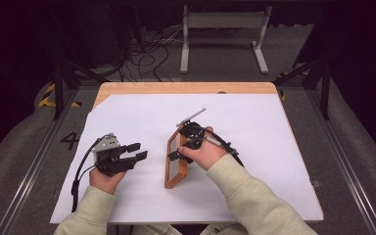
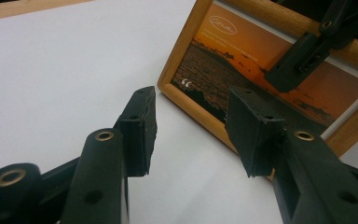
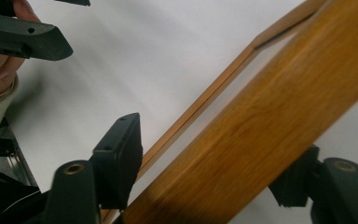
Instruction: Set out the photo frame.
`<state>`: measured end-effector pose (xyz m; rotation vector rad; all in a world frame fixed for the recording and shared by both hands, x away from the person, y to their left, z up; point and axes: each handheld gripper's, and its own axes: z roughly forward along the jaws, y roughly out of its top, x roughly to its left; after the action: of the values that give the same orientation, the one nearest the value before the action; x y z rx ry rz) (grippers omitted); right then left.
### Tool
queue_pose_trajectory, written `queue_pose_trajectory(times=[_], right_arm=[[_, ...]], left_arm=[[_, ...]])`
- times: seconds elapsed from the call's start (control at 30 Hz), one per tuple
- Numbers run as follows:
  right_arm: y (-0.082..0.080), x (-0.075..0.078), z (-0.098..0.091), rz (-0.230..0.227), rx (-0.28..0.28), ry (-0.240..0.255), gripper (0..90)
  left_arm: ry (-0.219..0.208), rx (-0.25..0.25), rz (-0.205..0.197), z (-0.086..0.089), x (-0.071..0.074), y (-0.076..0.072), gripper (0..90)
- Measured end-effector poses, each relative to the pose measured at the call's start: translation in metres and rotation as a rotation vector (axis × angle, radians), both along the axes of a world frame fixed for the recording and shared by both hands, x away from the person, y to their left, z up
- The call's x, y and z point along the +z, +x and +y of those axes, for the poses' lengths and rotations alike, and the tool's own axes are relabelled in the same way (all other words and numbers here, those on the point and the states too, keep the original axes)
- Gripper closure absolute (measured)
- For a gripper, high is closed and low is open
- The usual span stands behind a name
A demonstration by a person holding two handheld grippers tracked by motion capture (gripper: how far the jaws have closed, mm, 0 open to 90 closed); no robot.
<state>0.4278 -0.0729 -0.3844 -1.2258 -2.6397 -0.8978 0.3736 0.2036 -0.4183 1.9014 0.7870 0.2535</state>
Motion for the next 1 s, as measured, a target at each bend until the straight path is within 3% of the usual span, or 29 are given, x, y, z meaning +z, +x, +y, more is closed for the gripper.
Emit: queue_pose_trajectory(times=[0.37,0.63,0.73,1.0], right_arm=[[0.001,0.01,-0.004,0.022,0.01,-0.018,68.2],[0.0,0.015,-0.005,0.04,0.051,-0.025,70.5],[-0.001,0.023,-0.006,0.009,0.096,-0.079,70.7],[0.003,0.049,-0.018,-0.063,0.302,-0.124,70.7]], left_arm=[[-0.003,0.003,-0.001,0.001,0.0,0.0,52.7],[-0.006,0.003,-0.003,0.002,0.001,0.0,52.7],[-0.01,0.004,-0.004,0.002,0.001,0.0,52.7],[-0.006,0.011,-0.005,0.004,0.0,-0.001,52.7]])
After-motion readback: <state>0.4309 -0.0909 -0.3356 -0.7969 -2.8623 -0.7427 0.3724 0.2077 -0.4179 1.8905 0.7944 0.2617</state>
